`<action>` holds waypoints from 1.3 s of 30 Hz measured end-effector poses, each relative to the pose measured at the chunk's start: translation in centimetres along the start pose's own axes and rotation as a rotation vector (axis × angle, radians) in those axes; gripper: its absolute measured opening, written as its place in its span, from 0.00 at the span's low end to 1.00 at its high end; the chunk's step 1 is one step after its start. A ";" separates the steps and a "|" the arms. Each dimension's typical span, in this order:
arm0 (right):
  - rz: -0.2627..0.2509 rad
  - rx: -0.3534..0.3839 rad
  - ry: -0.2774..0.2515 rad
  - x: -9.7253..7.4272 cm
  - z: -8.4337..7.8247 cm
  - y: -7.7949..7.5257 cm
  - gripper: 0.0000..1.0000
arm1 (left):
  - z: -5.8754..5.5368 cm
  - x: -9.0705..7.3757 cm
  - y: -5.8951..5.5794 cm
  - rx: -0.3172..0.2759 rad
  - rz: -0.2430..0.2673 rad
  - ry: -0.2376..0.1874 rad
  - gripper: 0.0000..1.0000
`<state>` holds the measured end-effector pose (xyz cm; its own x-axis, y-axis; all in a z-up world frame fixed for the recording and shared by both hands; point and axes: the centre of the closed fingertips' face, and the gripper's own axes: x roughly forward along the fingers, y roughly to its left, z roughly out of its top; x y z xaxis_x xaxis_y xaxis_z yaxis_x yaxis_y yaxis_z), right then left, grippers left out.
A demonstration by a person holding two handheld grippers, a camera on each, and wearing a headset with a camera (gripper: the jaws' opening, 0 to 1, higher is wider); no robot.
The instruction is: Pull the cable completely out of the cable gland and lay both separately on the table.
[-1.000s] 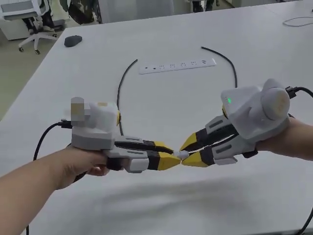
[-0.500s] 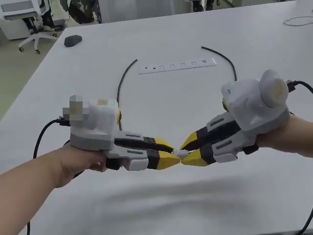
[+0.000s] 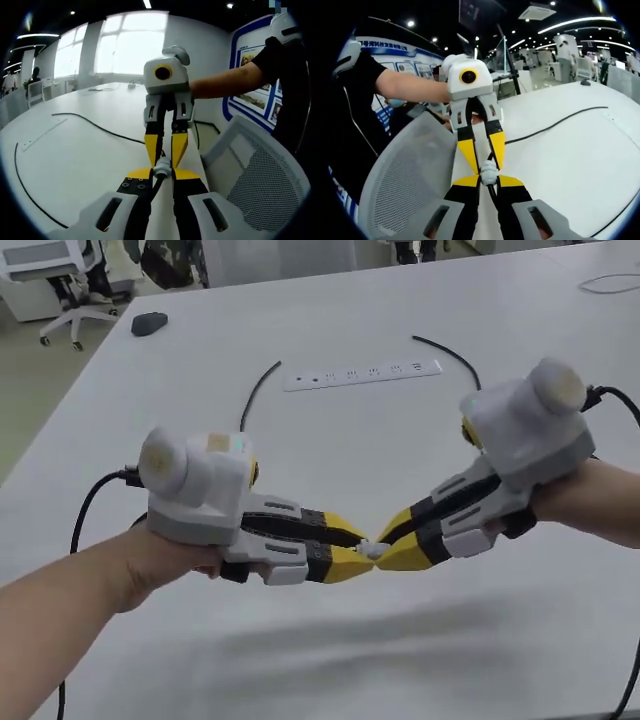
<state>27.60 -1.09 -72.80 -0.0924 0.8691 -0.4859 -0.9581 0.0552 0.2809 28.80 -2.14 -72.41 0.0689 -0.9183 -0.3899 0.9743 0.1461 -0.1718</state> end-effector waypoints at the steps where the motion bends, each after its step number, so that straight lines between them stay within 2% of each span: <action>1: -0.014 -0.030 0.001 0.0 0.0 -0.1 0.07 | 0.0 0.0 0.0 -0.012 0.003 0.000 0.14; 3: -0.038 -0.085 0.011 0.1 0.0 -0.2 0.07 | -0.2 0.1 0.2 -0.022 0.011 0.007 0.14; 8: -0.074 -0.148 0.022 0.3 -0.1 -0.2 0.07 | -0.4 0.0 0.4 -0.061 0.022 0.015 0.14; 17: -0.125 -0.261 0.027 0.2 0.3 -0.5 0.07 | -0.1 -0.1 0.6 -0.209 0.040 -0.013 0.14; 21: -0.134 -0.308 0.027 0.2 0.4 -0.5 0.07 | -0.1 -0.2 0.6 -0.237 0.042 -0.026 0.14; 22: -0.134 -0.329 0.027 0.2 0.4 -0.5 0.07 | -0.1 -0.3 0.5 -0.272 0.038 -0.028 0.14; 24: -0.150 -0.374 0.019 0.3 0.7 -0.7 0.07 | 0.0 -0.5 0.6 -0.259 0.042 -0.033 0.14; 30: -0.163 -0.413 0.049 0.7 0.6 -0.6 0.07 | -0.3 -0.6 0.7 -0.358 0.036 -0.037 0.15; 33: -0.166 -0.446 0.061 0.8 0.6 -0.7 0.07 | -0.5 -0.6 0.7 -0.380 0.037 -0.045 0.15; 36: -0.170 -0.450 0.057 0.8 0.7 -0.9 0.07 | -0.3 -0.7 0.7 -0.369 0.044 -0.054 0.15; 37: -0.163 -0.383 0.048 0.7 0.7 -0.7 0.08 | -0.2 -0.7 0.5 -0.345 0.039 -0.057 0.15; 39: -0.157 -0.329 0.018 0.3 1.4 -0.7 0.09 | 0.2 -0.7 0.3 -0.253 0.045 -0.069 0.15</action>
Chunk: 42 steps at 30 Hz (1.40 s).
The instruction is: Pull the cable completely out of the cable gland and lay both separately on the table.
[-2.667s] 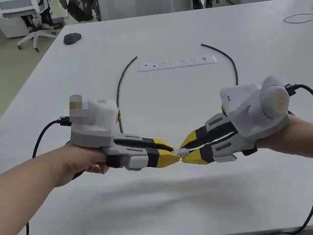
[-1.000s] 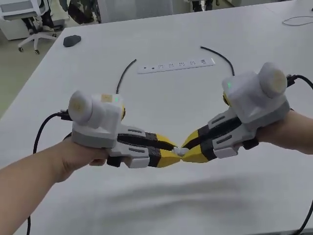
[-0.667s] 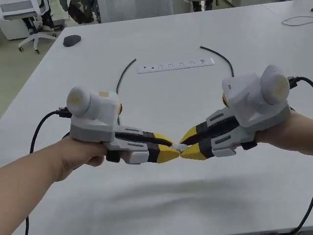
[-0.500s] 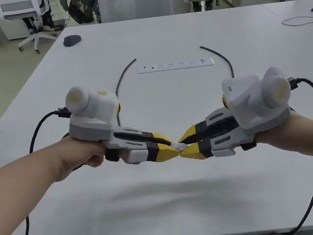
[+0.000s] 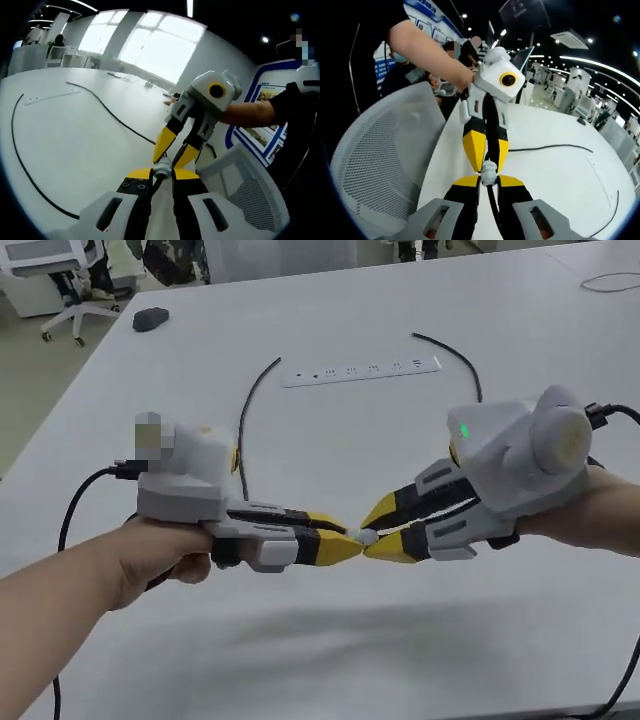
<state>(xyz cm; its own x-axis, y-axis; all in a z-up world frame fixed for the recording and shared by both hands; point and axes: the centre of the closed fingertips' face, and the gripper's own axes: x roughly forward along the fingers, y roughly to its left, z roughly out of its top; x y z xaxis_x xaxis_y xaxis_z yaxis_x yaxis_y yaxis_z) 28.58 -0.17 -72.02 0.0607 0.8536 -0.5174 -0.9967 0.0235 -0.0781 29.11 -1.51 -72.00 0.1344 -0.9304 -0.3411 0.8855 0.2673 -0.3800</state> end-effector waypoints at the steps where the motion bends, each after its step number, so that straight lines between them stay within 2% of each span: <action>1: 0.004 0.016 -0.018 -0.1 0.3 0.0 0.09 | 0.2 -0.1 0.0 0.026 0.001 -0.003 0.15; 3: 0.060 0.202 -0.037 -0.5 0.4 0.0 0.15 | 0.6 -0.3 -0.1 0.096 -0.003 -0.012 0.15; 5: 0.063 0.245 -0.044 -0.8 0.1 -0.7 0.18 | 0.7 -0.5 -0.3 0.162 -0.007 0.001 0.15; 6: 0.067 0.260 -0.042 -0.9 -0.1 -0.8 0.18 | 0.7 -0.5 -0.3 0.170 -0.008 0.004 0.15; 7: 0.068 0.279 -0.047 -1.0 -0.1 -1.0 0.17 | 0.9 -0.5 -0.5 0.213 -0.016 0.000 0.15; 11: 0.145 0.449 -0.104 -1.3 0.4 -0.7 0.17 | 1.4 -0.4 -0.4 0.240 -0.014 -0.009 0.15; 12: 0.154 0.456 -0.114 -1.3 0.5 -0.7 0.16 | 1.4 -0.3 -0.4 0.242 -0.016 -0.009 0.15; 21: 0.198 0.499 -0.074 -0.6 -0.1 0.2 0.09 | 1.0 0.0 -0.3 0.243 -0.035 0.011 0.15; 25: 0.198 0.492 -0.065 -0.5 -0.3 0.5 0.08 | 0.8 0.1 -0.3 0.250 -0.037 0.021 0.15; 27: 0.174 0.405 -0.070 -0.6 -0.3 0.2 0.07 | 0.8 0.1 -0.1 0.243 -0.035 0.021 0.15; 28: 0.156 0.357 -0.079 -0.5 -0.2 0.1 0.07 | 0.8 0.1 0.2 0.210 -0.025 0.021 0.15; 29: 0.155 0.307 -0.088 -0.5 -0.2 0.2 0.07 | 0.8 0.0 0.3 0.127 -0.023 0.013 0.15; 30: 0.154 0.282 -0.087 -0.5 -0.2 0.3 0.07 | 0.7 0.0 0.3 0.069 -0.036 0.008 0.15; 31: 0.138 0.261 -0.083 -0.4 -0.3 0.1 0.07 | 0.6 0.0 0.6 0.114 -0.030 0.010 0.15; 32: 0.141 0.253 -0.069 -0.4 -0.4 0.3 0.07 | 0.6 0.1 0.5 0.124 -0.029 0.016 0.15; 34: 0.132 0.215 -0.053 -0.2 -0.7 0.3 0.07 | 0.3 0.2 0.5 0.106 -0.029 0.026 0.14; 39: 0.095 0.130 -0.037 0.0 -0.9 0.3 0.07 | 0.0 0.4 0.9 -0.011 -0.011 0.036 0.15; 40: 0.080 0.105 -0.035 0.0 -1.0 0.1 0.07 | 0.0 0.4 1.1 -0.017 -0.006 0.035 0.15; 41: 0.070 0.090 -0.032 0.2 -1.0 0.1 0.07 | -0.2 0.3 1.1 -0.049 -0.006 0.037 0.15; 42: 0.070 0.095 -0.033 0.3 -1.1 0.1 0.07 | -0.3 0.3 1.2 -0.055 -0.009 0.034 0.15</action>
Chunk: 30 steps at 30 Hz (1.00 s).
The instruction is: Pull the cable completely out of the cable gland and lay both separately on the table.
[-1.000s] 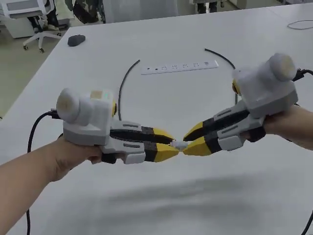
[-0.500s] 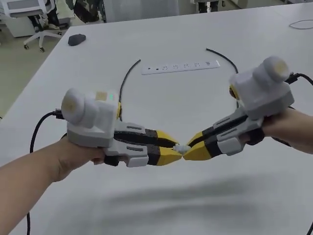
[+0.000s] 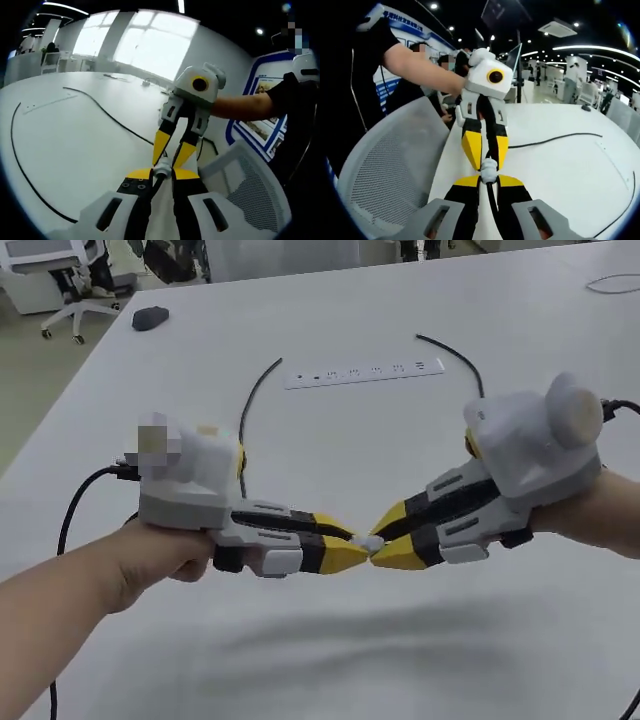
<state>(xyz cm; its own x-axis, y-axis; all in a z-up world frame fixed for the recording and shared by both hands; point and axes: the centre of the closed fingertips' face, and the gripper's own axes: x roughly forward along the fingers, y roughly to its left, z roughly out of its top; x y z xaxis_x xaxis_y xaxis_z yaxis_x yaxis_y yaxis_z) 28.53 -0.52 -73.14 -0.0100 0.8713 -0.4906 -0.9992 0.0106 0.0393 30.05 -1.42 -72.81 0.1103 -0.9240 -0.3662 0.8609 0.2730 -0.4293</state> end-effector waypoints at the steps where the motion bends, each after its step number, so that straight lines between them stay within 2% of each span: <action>1: -0.007 -0.010 0.000 0.1 -0.1 -0.1 0.07 | -0.1 0.0 0.0 0.009 0.003 -0.003 0.15; 5: -0.009 -0.013 0.009 0.3 -0.4 -0.2 0.08 | -0.5 0.1 -0.1 0.018 0.004 -0.002 0.15; 7: -0.021 0.021 0.020 0.4 -0.6 -0.5 0.09 | -0.4 0.1 0.0 0.022 0.010 -0.004 0.15; 8: -0.025 0.052 0.034 0.4 -0.8 -0.5 0.17 | -0.4 0.0 0.1 0.036 0.016 -0.008 0.15; 9: -0.028 0.084 0.072 0.3 -1.5 -0.6 0.26 | -0.4 0.0 0.2 0.046 0.021 -0.006 0.15; 10: -0.025 0.068 0.069 0.3 -1.5 -0.7 0.31 | -0.4 0.0 0.3 0.045 0.022 -0.005 0.15; 13: -0.042 0.029 0.076 -0.1 -1.8 -1.1 0.17 | -0.5 -0.2 0.4 0.050 0.027 -0.001 0.15; 15: -0.039 0.038 0.075 -0.3 -1.9 -1.2 0.13 | -0.6 -0.2 0.5 0.055 0.032 0.001 0.15; 17: -0.037 0.041 0.075 -0.3 -1.9 -1.1 0.03 | -0.6 -0.2 0.5 0.055 0.032 0.001 0.15; 18: -0.044 0.023 0.079 -0.3 -1.9 -1.2 0.02 | -0.6 -0.1 0.4 0.057 0.031 -0.002 0.15; 22: -0.037 0.029 0.080 -0.3 -2.0 -1.1 0.00 | -0.7 -0.2 0.4 0.066 0.033 0.001 0.15; 24: -0.056 0.005 0.108 -0.5 -2.5 -1.3 0.00 | -0.7 -0.3 0.6 0.073 0.046 -0.002 0.15; 30: -0.067 0.019 0.123 -1.0 -3.1 -1.2 0.00 | -1.0 -0.6 0.8 0.078 0.055 -0.001 0.15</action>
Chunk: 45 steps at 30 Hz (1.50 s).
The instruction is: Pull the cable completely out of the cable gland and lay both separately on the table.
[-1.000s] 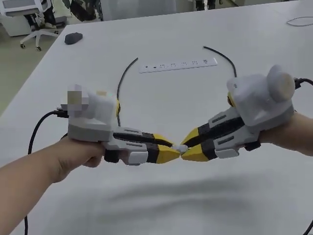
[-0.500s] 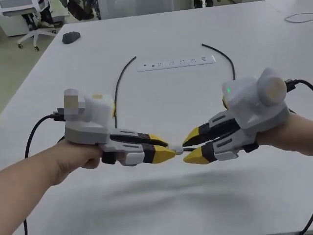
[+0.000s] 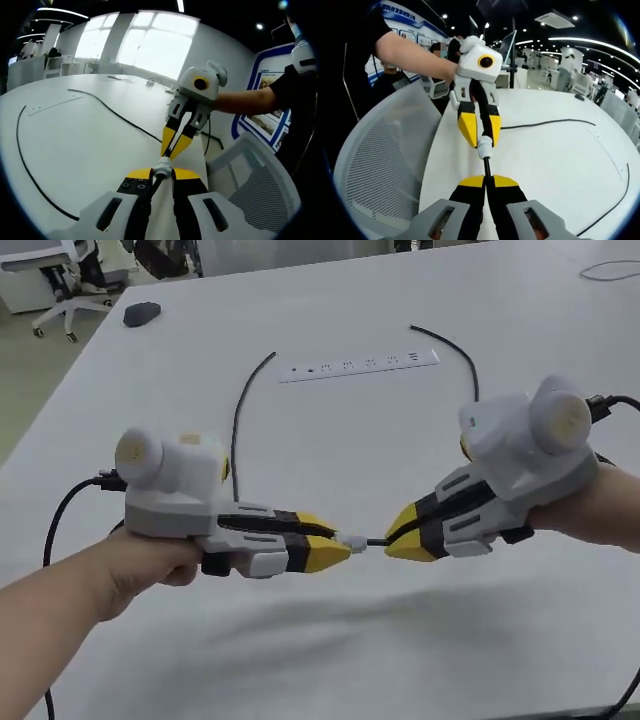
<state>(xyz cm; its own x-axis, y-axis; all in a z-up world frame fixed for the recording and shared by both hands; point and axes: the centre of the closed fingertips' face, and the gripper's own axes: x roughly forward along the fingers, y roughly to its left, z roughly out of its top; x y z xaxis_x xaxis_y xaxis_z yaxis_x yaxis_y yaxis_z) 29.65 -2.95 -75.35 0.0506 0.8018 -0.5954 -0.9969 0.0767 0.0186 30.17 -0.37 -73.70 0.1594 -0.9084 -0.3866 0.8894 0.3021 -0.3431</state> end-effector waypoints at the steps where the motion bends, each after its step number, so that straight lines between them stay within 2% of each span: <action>1: -0.009 -0.002 0.016 -0.1 -0.4 -0.1 0.00 | 0.0 0.0 0.0 0.003 0.004 0.000 0.15; 6: -0.047 -0.007 0.077 -1.5 -2.2 -0.5 0.00 | -0.2 -0.7 0.2 0.011 0.018 0.004 0.15; 10: -0.096 0.036 0.100 -3.4 -4.0 -1.4 0.00 | -0.3 -1.4 0.5 0.014 0.031 0.000 0.15; 14: -0.148 0.058 0.136 -4.5 -5.7 -2.1 0.00 | -0.2 -1.5 0.8 0.026 0.043 -0.004 0.15; 18: -0.179 0.066 0.182 -5.5 -7.6 -2.6 0.00 | -0.2 -1.7 0.9 0.027 0.038 -0.005 0.15; 21: -0.199 0.084 0.196 -6.3 -8.8 -3.0 0.00 | -0.4 -1.7 0.9 0.040 0.037 0.003 0.15; 26: -0.220 0.128 0.216 -6.9 -9.7 -3.2 0.00 | -0.3 -1.5 0.9 0.042 0.041 0.006 0.15; 31: -0.212 0.119 0.236 -6.7 -9.9 -2.9 0.00 | -0.5 -1.3 0.8 0.078 0.043 0.018 0.15; 32: -0.210 0.129 0.237 -6.6 -9.9 -2.8 0.01 | -0.4 -1.3 0.9 0.077 0.045 0.016 0.15; 34: -0.231 0.084 0.223 -6.6 -9.1 -2.8 0.02 | -0.2 -1.5 1.0 0.076 0.054 0.004 0.15; 35: -0.224 0.094 0.182 -6.4 -7.9 -2.7 0.06 | -0.1 -1.6 1.1 0.075 0.055 -0.001 0.15; 37: -0.211 0.122 0.138 -6.0 -6.5 -2.4 0.16 | 0.1 -1.6 1.2 0.074 0.058 -0.004 0.15; 38: -0.217 0.103 0.127 -5.8 -5.6 -2.6 0.21 | 0.2 -1.6 1.2 0.077 0.060 -0.004 0.15; 41: -0.211 0.038 0.076 -4.9 -3.2 -2.6 0.19 | 0.3 -1.4 1.1 0.084 0.057 -0.002 0.15; 44: -0.178 0.013 0.030 -3.4 -0.4 -2.0 0.19 | 0.5 -1.1 0.8 0.094 0.050 0.006 0.15; 45: -0.169 0.012 0.033 -3.0 0.0 -1.9 0.18 | 0.5 -0.9 0.6 0.096 0.040 0.009 0.15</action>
<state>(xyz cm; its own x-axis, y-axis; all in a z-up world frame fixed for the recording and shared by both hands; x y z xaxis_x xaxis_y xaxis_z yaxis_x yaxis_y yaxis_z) 31.37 -5.53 -73.58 0.2156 0.7570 -0.6169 -0.9735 0.2161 -0.0751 30.75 0.46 -73.09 0.1922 -0.8934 -0.4062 0.9195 0.3085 -0.2435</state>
